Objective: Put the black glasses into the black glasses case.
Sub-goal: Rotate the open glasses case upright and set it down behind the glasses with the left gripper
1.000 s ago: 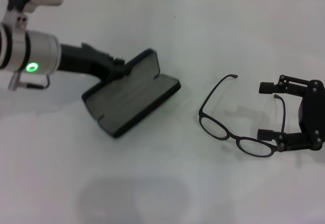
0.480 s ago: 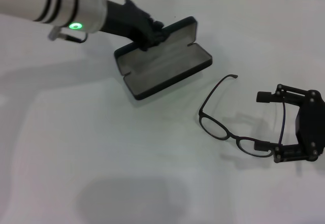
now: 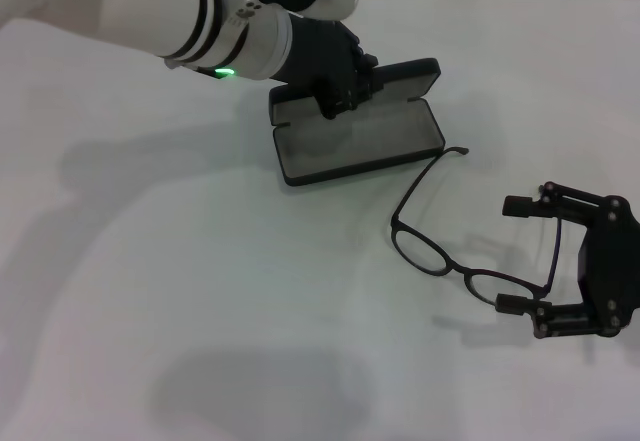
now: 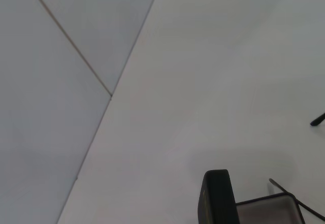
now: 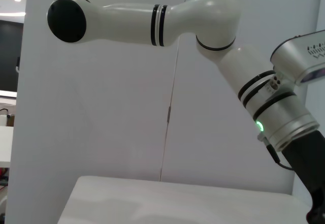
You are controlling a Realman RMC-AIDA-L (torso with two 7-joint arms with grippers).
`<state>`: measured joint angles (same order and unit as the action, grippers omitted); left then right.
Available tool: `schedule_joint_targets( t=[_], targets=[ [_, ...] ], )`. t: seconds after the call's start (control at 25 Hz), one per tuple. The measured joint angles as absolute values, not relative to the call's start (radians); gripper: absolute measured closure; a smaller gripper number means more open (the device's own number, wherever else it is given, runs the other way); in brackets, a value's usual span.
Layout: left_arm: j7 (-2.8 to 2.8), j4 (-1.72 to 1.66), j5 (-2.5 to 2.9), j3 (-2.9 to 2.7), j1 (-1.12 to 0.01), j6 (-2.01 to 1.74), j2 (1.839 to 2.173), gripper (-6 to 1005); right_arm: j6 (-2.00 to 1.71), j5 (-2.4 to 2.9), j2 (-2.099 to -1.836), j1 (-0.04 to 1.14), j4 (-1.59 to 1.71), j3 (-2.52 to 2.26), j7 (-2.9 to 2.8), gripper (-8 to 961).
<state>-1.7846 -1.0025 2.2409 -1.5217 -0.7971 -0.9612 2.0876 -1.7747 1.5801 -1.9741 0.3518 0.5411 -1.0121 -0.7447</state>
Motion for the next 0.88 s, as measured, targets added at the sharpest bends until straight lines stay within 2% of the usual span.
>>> schedule_joint_targets(
  t=[0.88],
  targets=[
    [-1.717,-0.996,2.195,-1.578,-0.789,-1.013,2.094,770,-1.784,1.571,-1.986,0.337,0.543,-1.012,-0.741,82]
  ],
)
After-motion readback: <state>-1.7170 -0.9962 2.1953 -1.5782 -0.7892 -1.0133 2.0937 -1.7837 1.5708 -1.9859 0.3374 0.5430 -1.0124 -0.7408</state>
